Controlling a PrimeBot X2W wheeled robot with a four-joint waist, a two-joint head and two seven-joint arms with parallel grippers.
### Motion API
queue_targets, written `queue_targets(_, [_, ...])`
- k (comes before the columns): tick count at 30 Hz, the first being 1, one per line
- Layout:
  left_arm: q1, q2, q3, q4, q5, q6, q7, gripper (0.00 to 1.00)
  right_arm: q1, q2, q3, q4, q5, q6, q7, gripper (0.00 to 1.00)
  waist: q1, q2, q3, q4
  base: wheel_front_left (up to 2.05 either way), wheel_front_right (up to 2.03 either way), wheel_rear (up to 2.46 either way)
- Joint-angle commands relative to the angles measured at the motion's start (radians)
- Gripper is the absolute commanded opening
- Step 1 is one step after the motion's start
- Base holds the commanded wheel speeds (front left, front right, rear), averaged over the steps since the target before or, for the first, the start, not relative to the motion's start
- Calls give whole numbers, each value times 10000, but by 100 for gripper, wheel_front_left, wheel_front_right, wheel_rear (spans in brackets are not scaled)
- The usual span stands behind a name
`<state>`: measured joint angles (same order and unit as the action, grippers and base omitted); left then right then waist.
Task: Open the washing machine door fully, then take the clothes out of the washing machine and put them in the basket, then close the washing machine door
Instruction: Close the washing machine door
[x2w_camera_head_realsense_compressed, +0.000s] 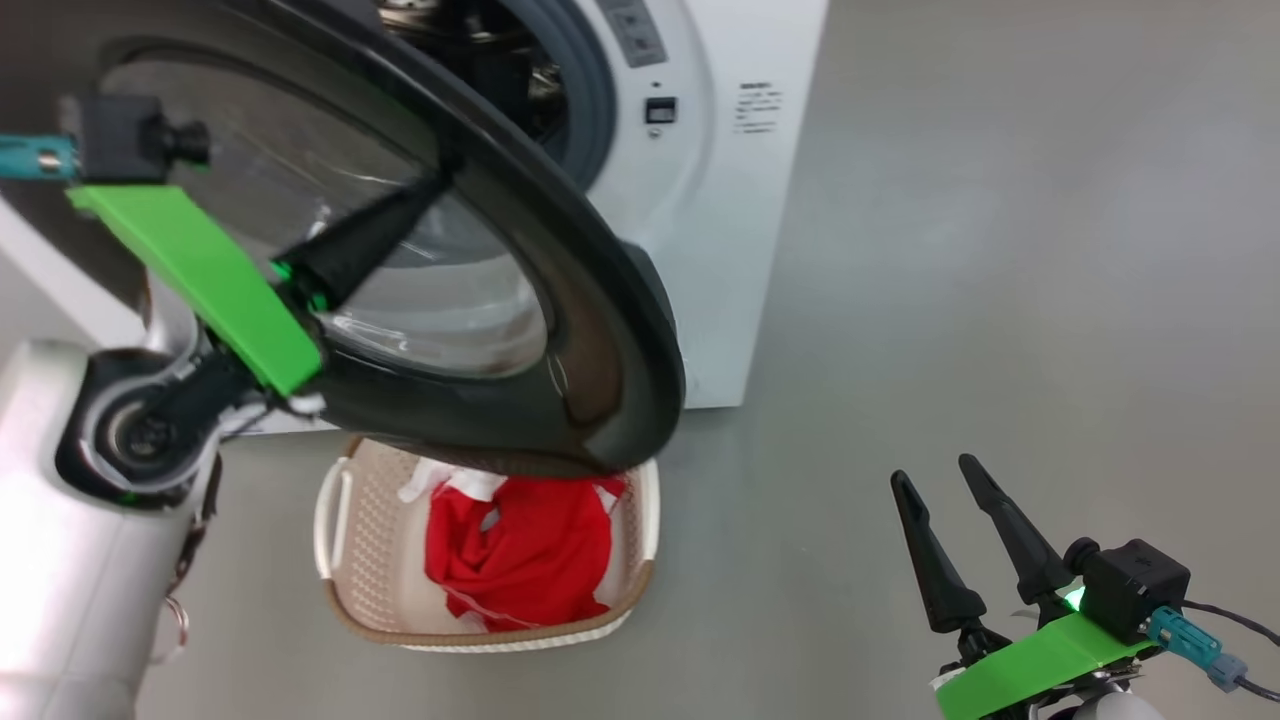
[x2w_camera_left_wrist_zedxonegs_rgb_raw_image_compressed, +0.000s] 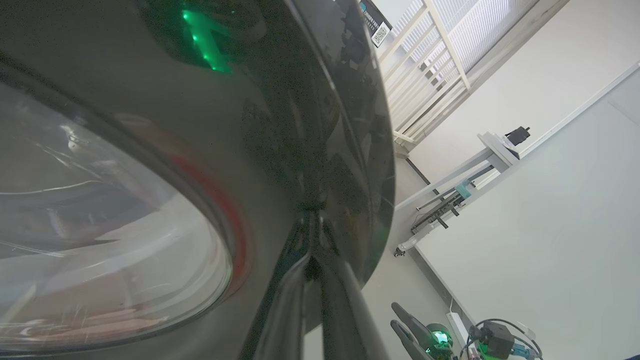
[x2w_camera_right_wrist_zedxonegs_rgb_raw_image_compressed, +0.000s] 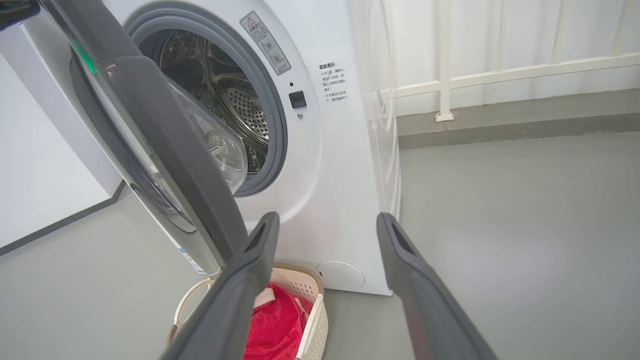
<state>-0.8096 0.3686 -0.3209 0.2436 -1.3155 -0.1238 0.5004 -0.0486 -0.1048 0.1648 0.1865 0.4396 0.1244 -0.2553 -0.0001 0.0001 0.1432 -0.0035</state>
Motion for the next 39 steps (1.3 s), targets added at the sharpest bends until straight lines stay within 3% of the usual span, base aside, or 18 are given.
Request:
queue_targets(1, [-673, 499, 377, -44, 84, -69, -409, 0, -338, 7, 147, -258, 84, 63, -65, 100, 1, -1, 252, -414, 0, 0, 0])
queue_targets(12, [-1417, 1077, 266, 967, -115, -69, -2014, 0, -459, 159, 34, -267, 103, 63, -65, 100, 1, -1, 517, -1221, 0, 0, 0])
queue_targets(26, [-1288, 1635, -943, 1089, -641, -69, -2765, 0, -413, 236, -92, -268, 61, 63, -65, 100, 1, -1, 322, -1174, 0, 0, 0])
queue_targets(29, [-925, 1802, -1197, 802, -723, -69, -2997, 18, -372, 213, -110, -282, 48, 63, -65, 100, 1, -1, 262, -1035, 0, 0, 0])
queue_targets(32, [-467, 1897, -1358, 572, -898, -69, -3315, 23, -331, 164, -139, -279, 46, 63, -65, 100, 1, -1, 188, -885, 0, 0, 0])
queue_targets(34, [-121, 1981, -1434, 383, -1082, -69, -3469, 39, -306, 132, -134, -274, 38, 63, -65, 100, 1, -1, 125, -806, 0, 0, 0])
queue_targets(37, [486, 2163, -1436, 236, -1340, -69, -3790, 48, -275, 76, -114, -274, 22, 63, -65, 100, 1, -1, 38, -704, 0, 0, 0])
queue_targets(39, [894, 2312, -1538, 126, -1335, -69, -4008, 70, -241, 29, -132, -280, 21, 63, -65, 100, 1, -1, -26, -622, 0, 0, 0])
